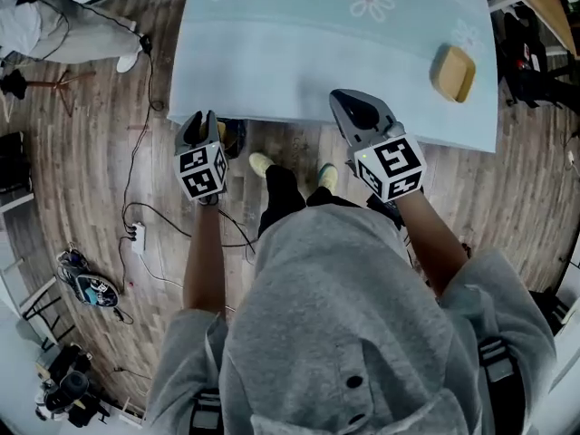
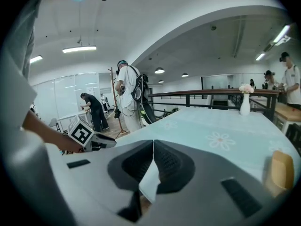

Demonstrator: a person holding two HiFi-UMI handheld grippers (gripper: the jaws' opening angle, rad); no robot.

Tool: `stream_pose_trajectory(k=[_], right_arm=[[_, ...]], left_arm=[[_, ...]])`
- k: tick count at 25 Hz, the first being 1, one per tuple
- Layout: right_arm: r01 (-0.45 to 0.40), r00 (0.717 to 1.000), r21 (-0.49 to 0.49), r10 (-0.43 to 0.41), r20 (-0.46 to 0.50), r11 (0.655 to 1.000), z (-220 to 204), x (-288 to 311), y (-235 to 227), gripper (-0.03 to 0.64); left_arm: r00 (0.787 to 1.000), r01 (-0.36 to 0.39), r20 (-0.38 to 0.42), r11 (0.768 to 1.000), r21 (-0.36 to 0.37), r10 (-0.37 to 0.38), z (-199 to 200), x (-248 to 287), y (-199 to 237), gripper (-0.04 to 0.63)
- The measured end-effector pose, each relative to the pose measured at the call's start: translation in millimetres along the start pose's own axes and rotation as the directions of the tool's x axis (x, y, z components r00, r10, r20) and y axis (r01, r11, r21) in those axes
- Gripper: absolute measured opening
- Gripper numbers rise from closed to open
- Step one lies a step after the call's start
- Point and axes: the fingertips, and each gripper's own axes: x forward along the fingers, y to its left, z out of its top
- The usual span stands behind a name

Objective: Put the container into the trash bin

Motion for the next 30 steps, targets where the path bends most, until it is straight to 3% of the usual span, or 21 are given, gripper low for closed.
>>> stream_pose_trajectory(k=[8,13,20,26,30], right_arm=[[0.184,0.980,0.083,-0.190,0.065,0.979,-19,-94,-75,0.026],[0.298,0.947,0.131,-0.310,0.086,0.946,-40,-163,-117,0.026],[0.413,0.893,0.197,-0.437,0.102,0.889,-68,-237,-150,0.026],[0.485,0.848,0.243,-0.520,0.103,0.840,-89,-282,-166,0.026],[0.529,0.814,0.286,-0.573,0.096,0.799,-100,-305,-176,0.026]], left_arm=[[0.983,0.170,0.041,0.972,0.164,-0.179,53,26,-128,0.095],[0.951,0.282,0.053,0.922,0.266,-0.306,76,32,-223,0.100],[0.883,0.429,0.008,0.812,0.396,-0.470,86,41,-346,0.106],[0.817,0.523,-0.080,0.674,0.521,-0.571,82,50,-440,0.109],[0.769,0.586,-0.163,0.580,0.567,-0.618,76,62,-492,0.112]])
